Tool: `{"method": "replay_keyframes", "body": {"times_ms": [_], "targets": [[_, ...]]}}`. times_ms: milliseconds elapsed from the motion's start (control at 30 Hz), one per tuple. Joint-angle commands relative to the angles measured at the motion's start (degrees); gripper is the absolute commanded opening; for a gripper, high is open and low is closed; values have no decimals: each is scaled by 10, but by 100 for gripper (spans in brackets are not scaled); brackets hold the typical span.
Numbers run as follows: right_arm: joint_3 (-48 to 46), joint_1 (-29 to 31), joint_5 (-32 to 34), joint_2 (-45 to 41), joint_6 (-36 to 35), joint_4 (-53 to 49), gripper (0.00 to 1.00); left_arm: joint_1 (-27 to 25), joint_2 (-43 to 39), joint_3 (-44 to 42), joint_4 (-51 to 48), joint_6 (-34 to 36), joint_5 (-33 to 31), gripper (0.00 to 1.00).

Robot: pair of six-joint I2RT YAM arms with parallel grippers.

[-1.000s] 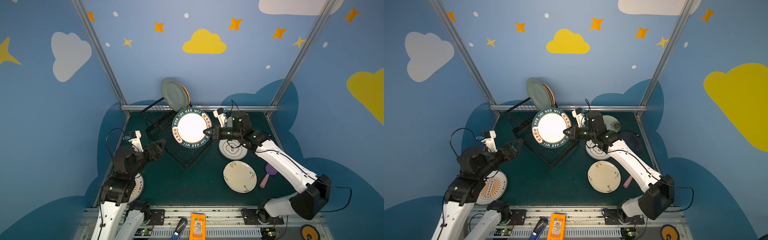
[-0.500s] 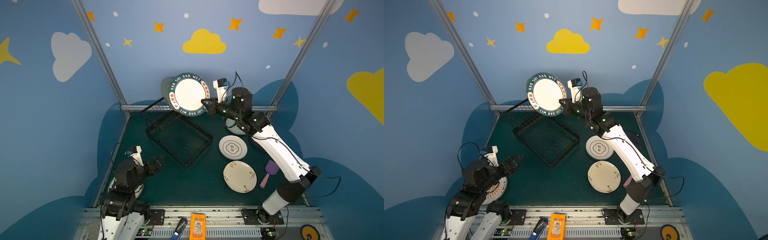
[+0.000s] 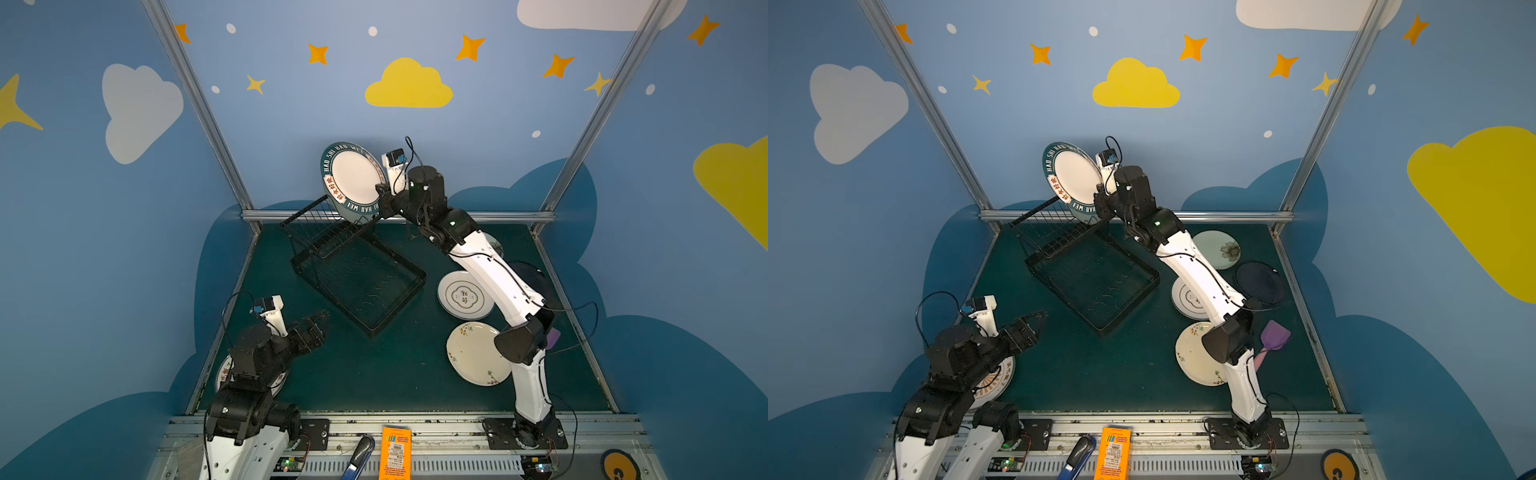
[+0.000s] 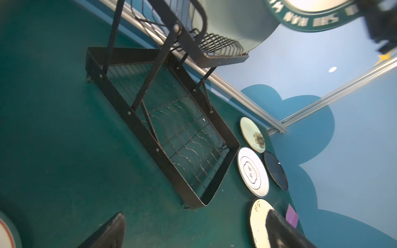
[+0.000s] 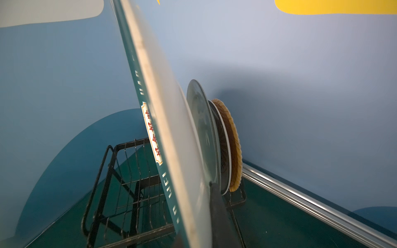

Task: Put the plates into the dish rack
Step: 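Carry the plate with the right gripper to the rack while the left withdraws, then lower the plate into the rack slot beside the pale green plate, right gripper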

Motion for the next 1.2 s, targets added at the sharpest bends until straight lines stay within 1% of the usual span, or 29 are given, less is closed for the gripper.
{"method": "replay_keyframes", "body": {"times_ms": [0, 200, 300, 600, 967, 1167], "targets": [[59, 3, 37, 23, -24, 28, 0, 5, -21, -11, 41, 0, 36, 100], [67, 5, 57, 54, -42, 63, 0, 18, -82, -40, 85, -8, 52, 100], [67, 4, 57, 65, -44, 75, 0, 24, -97, -44, 90, -9, 54, 100], [73, 4, 62, 94, -37, 98, 0, 37, -72, -43, 98, -12, 85, 100], [74, 4, 72, 117, -35, 119, 0, 44, -72, -45, 104, -15, 94, 100], [73, 9, 64, 121, -31, 118, 0, 48, -71, -47, 107, -16, 97, 100]]}}
